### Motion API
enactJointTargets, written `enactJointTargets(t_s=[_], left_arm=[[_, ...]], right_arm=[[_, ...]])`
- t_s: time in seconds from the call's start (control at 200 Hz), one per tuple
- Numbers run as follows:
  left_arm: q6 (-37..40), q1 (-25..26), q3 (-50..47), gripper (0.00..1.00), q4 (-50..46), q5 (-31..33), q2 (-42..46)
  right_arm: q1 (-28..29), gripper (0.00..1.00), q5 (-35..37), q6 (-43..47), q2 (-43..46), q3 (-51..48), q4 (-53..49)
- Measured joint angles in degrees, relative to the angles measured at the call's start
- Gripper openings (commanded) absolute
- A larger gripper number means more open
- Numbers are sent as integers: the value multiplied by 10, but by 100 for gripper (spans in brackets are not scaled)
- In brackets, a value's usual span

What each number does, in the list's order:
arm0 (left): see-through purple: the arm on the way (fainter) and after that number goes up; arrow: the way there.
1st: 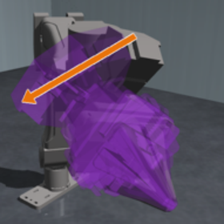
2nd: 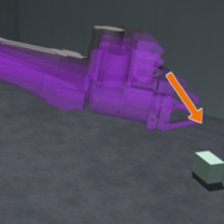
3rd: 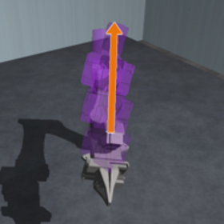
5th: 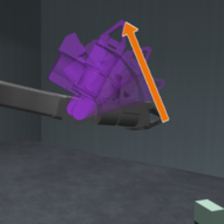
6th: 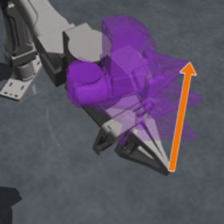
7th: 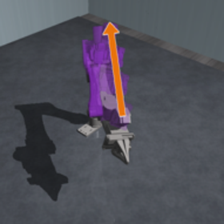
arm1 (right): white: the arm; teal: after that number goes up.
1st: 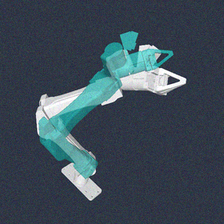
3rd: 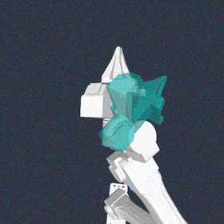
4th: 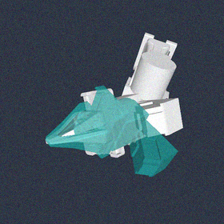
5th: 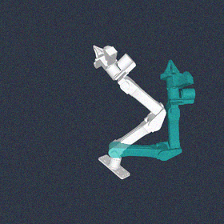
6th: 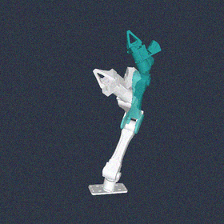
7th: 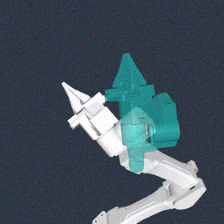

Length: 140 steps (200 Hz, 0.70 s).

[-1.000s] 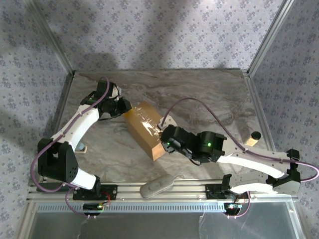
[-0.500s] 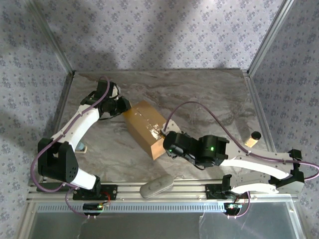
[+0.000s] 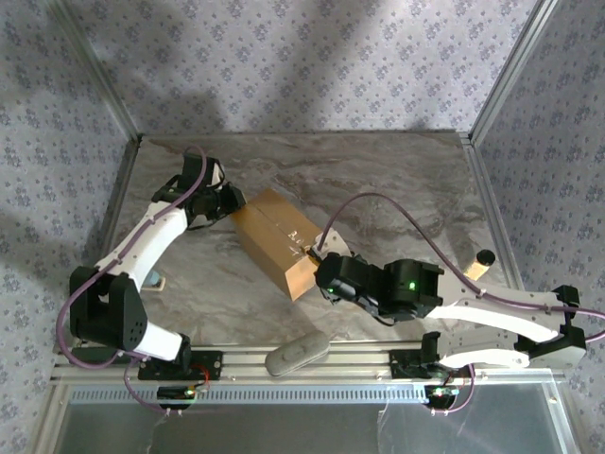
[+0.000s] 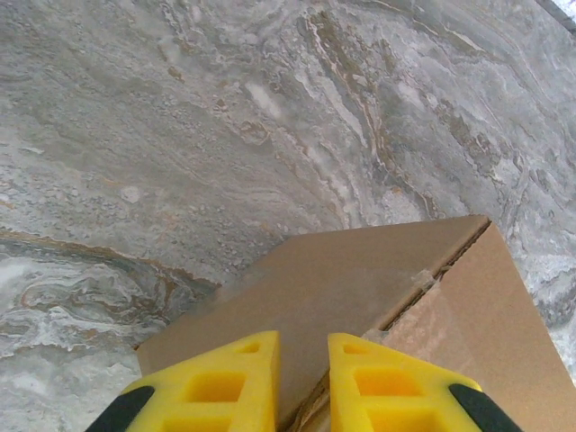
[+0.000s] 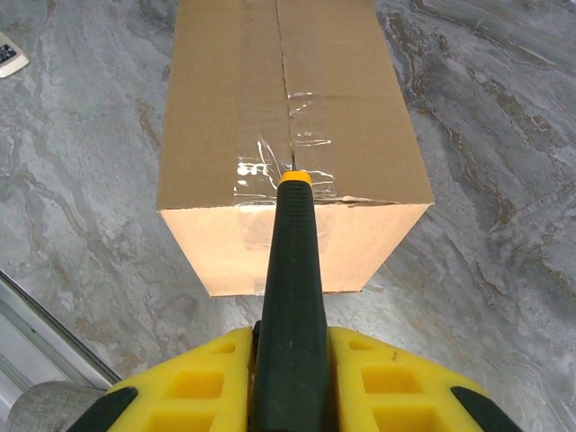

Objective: Unpack the express box

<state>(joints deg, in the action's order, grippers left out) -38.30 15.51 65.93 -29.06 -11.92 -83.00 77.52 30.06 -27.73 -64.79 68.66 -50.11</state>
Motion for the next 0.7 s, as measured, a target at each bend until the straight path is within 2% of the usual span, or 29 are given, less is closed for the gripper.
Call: enactJointTargets(t_s=[0.275, 0.495, 0.7], left_arm=[[-8, 0, -10, 19, -6, 23, 19], [-8, -6, -12, 19, -2, 86, 26], [-3, 7, -12, 21, -3, 101, 33]], right_arm=[[14, 0, 0, -15, 8, -10, -15], [26, 0, -5, -23, 19, -11, -74], [27, 0, -5, -28, 23, -11, -91]])
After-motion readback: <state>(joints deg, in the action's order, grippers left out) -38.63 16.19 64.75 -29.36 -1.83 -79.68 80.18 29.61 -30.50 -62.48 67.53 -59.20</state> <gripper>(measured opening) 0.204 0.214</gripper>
